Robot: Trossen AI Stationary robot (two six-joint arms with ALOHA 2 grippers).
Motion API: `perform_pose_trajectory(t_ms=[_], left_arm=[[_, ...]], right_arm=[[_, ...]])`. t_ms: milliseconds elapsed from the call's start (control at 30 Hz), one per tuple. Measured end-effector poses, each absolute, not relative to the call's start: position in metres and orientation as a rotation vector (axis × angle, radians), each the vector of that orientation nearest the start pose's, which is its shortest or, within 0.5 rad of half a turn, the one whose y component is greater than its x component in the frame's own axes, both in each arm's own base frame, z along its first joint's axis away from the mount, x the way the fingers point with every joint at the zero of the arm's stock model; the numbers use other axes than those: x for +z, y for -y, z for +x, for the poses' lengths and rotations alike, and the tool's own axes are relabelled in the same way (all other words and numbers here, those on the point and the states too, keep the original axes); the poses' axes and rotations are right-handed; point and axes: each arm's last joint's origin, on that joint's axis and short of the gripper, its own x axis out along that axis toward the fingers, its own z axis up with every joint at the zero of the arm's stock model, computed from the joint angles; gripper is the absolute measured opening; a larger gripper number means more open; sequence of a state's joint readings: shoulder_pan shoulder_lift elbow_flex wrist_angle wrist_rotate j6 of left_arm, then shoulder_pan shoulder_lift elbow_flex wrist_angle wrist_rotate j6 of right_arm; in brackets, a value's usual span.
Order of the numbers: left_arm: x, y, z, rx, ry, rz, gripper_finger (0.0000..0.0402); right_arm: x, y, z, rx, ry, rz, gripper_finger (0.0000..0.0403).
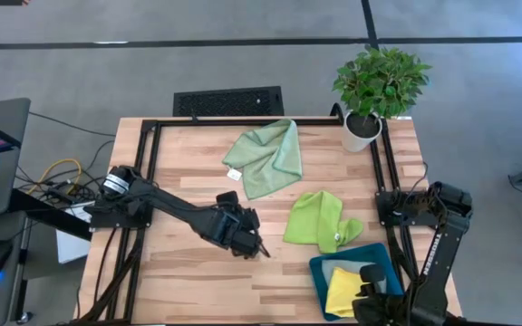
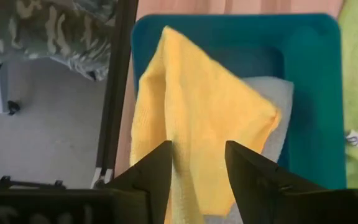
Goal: Fold microfiber towels
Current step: Fold the blue towel
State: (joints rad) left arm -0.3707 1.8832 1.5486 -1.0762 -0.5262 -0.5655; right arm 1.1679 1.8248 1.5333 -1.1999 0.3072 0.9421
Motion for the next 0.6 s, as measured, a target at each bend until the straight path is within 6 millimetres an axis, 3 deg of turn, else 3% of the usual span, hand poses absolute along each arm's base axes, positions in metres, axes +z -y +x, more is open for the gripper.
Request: perform_pose_trajectory(t_ms=[233,500,600], left_arm=[[0.240,0.100,0.360,0.401,-1.164,0.151,0.0169],[0.241,0.076,0.371,0.354,-1.166,0.181,0.0169],[0.229,0.067,0.371,0.350,-1.177,0.190,0.0169]], right_arm=[[0.263,-0.318,0.146,0.100,-1.211,-0.205,0.0169],[0.284,-0.309,0.147,-0.001,-1.091,-0.320,0.0166],[0.287,-0.306,0.149,-0.039,-1.042,-0.360,0.0164]])
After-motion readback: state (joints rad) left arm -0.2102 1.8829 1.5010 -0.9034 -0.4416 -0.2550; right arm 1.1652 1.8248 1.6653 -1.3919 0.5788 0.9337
